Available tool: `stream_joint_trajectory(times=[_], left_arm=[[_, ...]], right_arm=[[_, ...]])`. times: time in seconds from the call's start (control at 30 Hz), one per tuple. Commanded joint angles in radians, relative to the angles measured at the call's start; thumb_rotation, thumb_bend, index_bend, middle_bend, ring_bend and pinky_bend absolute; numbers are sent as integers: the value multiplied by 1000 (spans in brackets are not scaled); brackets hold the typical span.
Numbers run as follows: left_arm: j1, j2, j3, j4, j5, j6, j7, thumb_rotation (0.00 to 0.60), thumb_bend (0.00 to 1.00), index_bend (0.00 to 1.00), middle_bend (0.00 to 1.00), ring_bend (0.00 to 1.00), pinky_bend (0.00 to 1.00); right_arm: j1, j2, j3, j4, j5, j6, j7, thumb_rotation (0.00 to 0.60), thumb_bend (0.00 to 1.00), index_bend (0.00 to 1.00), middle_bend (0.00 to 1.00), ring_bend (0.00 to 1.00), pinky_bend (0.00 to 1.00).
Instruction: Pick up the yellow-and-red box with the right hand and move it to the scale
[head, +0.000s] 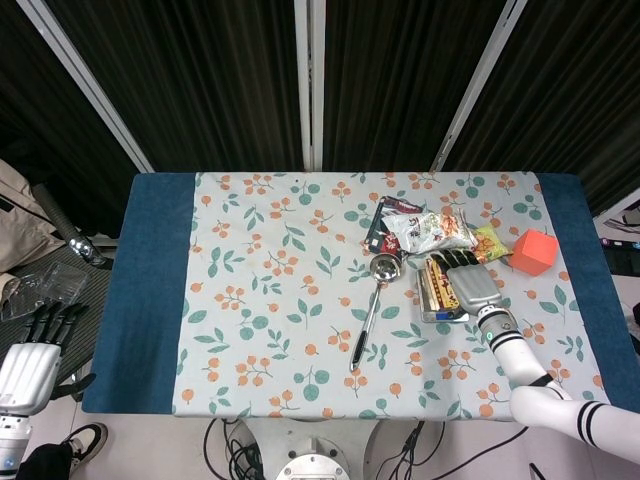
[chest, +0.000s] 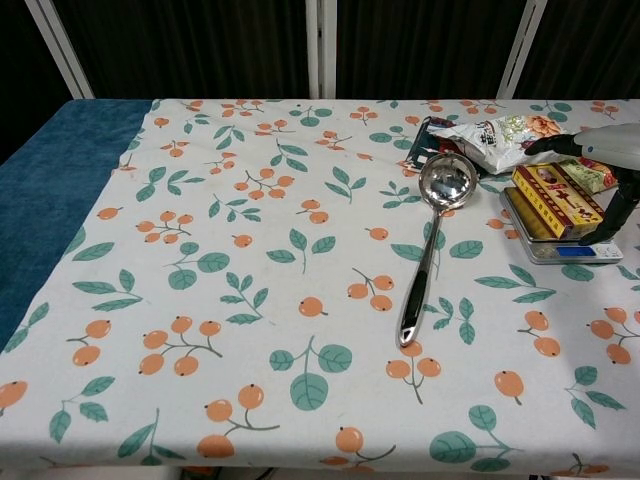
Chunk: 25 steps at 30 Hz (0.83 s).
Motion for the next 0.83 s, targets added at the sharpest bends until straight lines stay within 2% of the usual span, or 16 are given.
stream_joint_trajectory(times=[0.03, 0.23, 0.33, 0.4, 0.47, 0.57, 0.73, 0.83], left_arm=[[1, 0, 0, 0, 0, 2, -1, 600, 53, 101, 77, 0, 0], [4, 1, -1, -1, 1, 10, -5, 600, 53, 102, 77, 0, 0], [7, 4, -2, -4, 2, 16, -5, 600, 53, 102, 77, 0, 0], [8, 6, -2, -7, 0, 17, -3, 600, 53, 101, 77, 0, 0], [9, 8, -2, -10, -3, 15, -1, 600, 53, 101, 77, 0, 0], [7, 8, -4, -10, -5, 13, -5, 600, 53, 101, 77, 0, 0], [-2, 1, -8, 0, -4, 4, 2, 600, 53, 102, 77, 0, 0], [-8, -2, -15, 2, 1, 6, 6, 600, 52, 101, 77, 0, 0]], right_arm=[[0, 7, -2, -8, 0, 2, 7, 600, 0, 0, 0, 0, 0], [-40, 81, -5, -107, -89, 92, 50, 600, 0, 0, 0, 0, 0], [-106, 153, -38, -197, -213, 216, 67, 600, 0, 0, 0, 0, 0], [-176, 177, -69, -211, -332, 359, 81, 600, 0, 0, 0, 0, 0], [-253, 162, -101, -157, -432, 514, 76, 600, 0, 0, 0, 0, 0], [-353, 120, -133, -53, -503, 678, 88, 600, 0, 0, 0, 0, 0], [-473, 73, -167, 93, -523, 786, 171, 600, 0, 0, 0, 0, 0], [-519, 64, -166, 128, -520, 824, 198, 600, 0, 0, 0, 0, 0]])
